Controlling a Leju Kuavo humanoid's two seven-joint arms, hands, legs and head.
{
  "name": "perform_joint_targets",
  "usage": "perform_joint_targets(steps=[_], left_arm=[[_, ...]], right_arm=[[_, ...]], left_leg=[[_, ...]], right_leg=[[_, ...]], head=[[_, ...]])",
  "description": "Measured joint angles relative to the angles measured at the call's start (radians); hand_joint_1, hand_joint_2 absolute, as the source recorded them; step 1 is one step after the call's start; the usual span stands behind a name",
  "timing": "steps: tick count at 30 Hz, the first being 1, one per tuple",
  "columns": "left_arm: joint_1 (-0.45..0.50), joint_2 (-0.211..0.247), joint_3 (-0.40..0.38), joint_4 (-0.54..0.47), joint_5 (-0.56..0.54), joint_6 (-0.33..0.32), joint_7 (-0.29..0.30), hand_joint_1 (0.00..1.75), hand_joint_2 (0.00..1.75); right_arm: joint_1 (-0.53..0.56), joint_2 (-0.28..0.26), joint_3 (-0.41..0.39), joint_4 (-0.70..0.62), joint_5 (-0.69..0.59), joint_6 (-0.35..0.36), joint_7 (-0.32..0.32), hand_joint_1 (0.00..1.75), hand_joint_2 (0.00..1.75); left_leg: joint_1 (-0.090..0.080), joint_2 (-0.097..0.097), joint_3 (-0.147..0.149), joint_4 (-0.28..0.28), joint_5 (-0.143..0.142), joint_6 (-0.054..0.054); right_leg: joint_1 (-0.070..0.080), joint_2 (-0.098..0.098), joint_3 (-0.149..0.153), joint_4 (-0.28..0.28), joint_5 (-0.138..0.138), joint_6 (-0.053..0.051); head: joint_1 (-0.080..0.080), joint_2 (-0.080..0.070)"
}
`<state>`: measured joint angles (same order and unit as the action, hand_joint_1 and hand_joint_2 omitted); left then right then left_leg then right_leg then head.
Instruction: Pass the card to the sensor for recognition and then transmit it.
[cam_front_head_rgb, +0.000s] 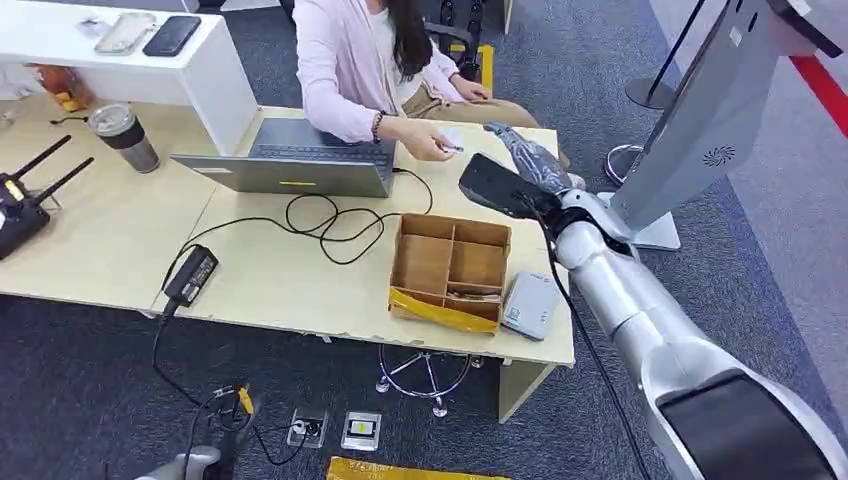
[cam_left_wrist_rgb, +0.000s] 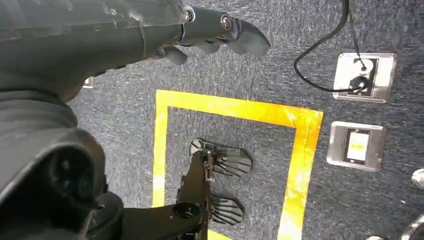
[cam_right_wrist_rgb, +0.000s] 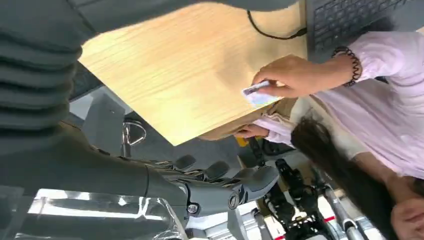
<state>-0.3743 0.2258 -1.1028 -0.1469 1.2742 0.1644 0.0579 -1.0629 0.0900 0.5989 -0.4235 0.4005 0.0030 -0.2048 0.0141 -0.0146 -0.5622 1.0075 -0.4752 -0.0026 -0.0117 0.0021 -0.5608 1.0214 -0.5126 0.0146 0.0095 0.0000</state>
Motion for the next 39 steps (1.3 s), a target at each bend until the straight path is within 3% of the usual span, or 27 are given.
perform_joint_targets(steps=[5, 9, 16, 27, 33, 39], left_arm=[[0.021, 0.013, 0.001, 0.000, 0.018, -0.019, -0.038, 0.00, 0.00], [0.033, 0.027, 0.002, 0.000, 0.021, -0.028, -0.048, 0.00, 0.00], [0.053, 0.041, 0.008, 0.000, 0.059, -0.007, -0.084, 0.00, 0.00], [0.103, 0.050, 0.046, 0.000, 0.114, 0.041, -0.101, 0.00, 0.00], [0.127, 0.058, 0.068, 0.000, 0.122, 0.046, -0.101, 0.00, 0.00], [0.137, 0.059, 0.086, 0.000, 0.128, 0.067, -0.101, 0.00, 0.00]], right_arm=[[0.060, -0.090, -0.008, -0.061, -0.003, 0.000, 0.036, 0.00, 1.75], [0.125, -0.198, -0.032, -0.137, 0.028, 0.014, 0.064, 0.00, 1.75], [0.172, -0.336, -0.084, -0.205, 0.007, 0.036, 0.056, 0.00, 1.75], [0.154, -0.406, -0.094, -0.238, 0.001, 0.051, 0.013, 0.00, 1.75], [0.215, -0.455, -0.089, -0.411, -0.128, 0.087, 0.162, 0.00, 1.75], [0.292, -0.486, -0.059, -0.627, -0.207, 0.044, 0.239, 0.00, 1.75]], left_leg=[[0.000, -0.001, 0.000, 0.000, 0.000, 0.000], [-0.001, -0.001, 0.000, 0.000, 0.000, 0.000], [-0.001, 0.000, 0.000, 0.000, 0.000, 0.000], [0.000, -0.001, -0.001, 0.000, 0.000, 0.000], [-0.001, -0.001, -0.001, 0.000, 0.000, 0.000], [0.000, -0.001, -0.001, 0.000, 0.000, 0.000]], right_leg=[[0.000, 0.000, 0.000, -0.001, 0.000, 0.000], [-0.001, 0.000, 0.000, -0.001, 0.000, 0.000], [-0.001, 0.000, 0.000, -0.001, 0.000, 0.000], [-0.001, 0.000, 0.000, 0.000, 0.000, 0.000], [-0.001, 0.000, 0.000, 0.000, 0.000, 0.000], [-0.001, 0.000, 0.000, 0.000, 0.000, 0.000]], head=[[0.000, 0.000], [0.000, 0.000], [0.000, 0.000], [0.000, 0.000], [0.000, 0.000], [0.000, 0.000]])
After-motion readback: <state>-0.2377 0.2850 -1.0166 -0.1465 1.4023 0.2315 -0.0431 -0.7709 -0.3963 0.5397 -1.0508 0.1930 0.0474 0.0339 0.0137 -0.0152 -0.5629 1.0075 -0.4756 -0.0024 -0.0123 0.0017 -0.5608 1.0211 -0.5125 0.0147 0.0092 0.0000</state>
